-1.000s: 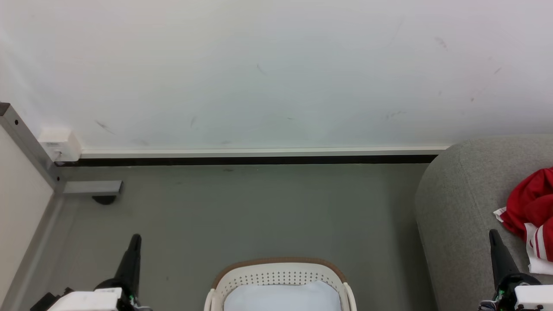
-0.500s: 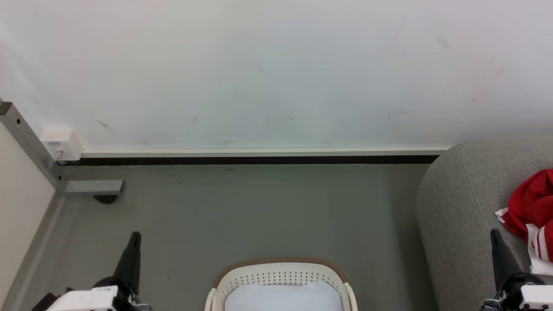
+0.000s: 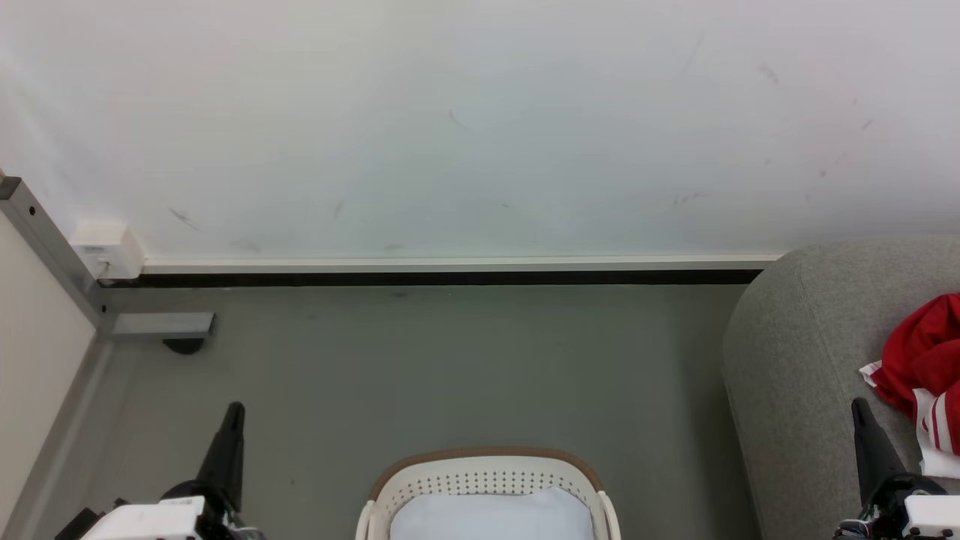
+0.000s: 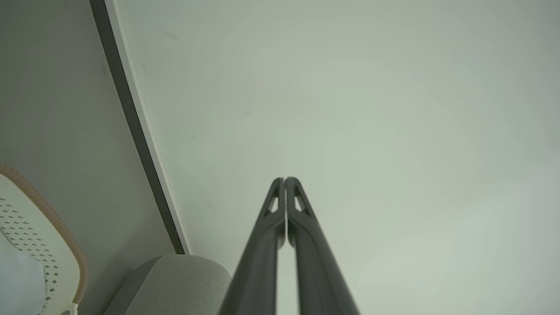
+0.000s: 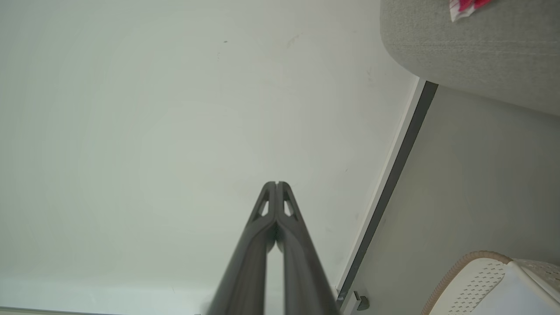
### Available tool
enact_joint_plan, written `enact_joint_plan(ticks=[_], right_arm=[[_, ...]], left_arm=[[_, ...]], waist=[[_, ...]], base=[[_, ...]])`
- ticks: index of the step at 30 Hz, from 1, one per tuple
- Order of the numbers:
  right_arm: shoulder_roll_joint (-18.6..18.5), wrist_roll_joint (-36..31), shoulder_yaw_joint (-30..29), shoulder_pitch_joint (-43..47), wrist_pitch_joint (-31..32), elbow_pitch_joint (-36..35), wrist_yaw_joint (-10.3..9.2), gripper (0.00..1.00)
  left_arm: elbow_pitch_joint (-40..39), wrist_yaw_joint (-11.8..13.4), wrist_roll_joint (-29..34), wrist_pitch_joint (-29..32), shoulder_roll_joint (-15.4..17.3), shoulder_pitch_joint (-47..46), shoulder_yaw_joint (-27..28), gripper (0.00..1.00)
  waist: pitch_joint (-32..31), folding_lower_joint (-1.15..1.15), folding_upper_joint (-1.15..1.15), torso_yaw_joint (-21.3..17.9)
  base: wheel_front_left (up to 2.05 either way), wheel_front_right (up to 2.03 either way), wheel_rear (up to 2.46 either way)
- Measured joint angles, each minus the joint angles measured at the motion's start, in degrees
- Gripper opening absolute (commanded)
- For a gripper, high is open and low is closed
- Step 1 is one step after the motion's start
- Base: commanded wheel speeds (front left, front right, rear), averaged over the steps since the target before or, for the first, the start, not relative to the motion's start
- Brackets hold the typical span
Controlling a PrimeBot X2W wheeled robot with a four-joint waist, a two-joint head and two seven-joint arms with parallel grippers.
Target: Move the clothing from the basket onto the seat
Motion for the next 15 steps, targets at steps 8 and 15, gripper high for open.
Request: enact_joint_plan(ticks=[8,15], right_arm=[[0.12,-0.04,-0.19,-0.01,0.07,0.01,0.00,0.00],[0.18,-0.09,-0.32,-0.02,0.15,0.02,0.00,0.00]], left_arm=[[0.00,0.00,0.00,0.00,0.00,0.00,0.00,0.00],[0.01,0.00,0.00,0.00,0.00,0.00,0.00,0.00]], waist=[[0.00,0.00,0.00,0.00],[0.00,0.00,0.00,0.00]], base=[[0.00,0.00,0.00],[0.00,0.00,0.00]])
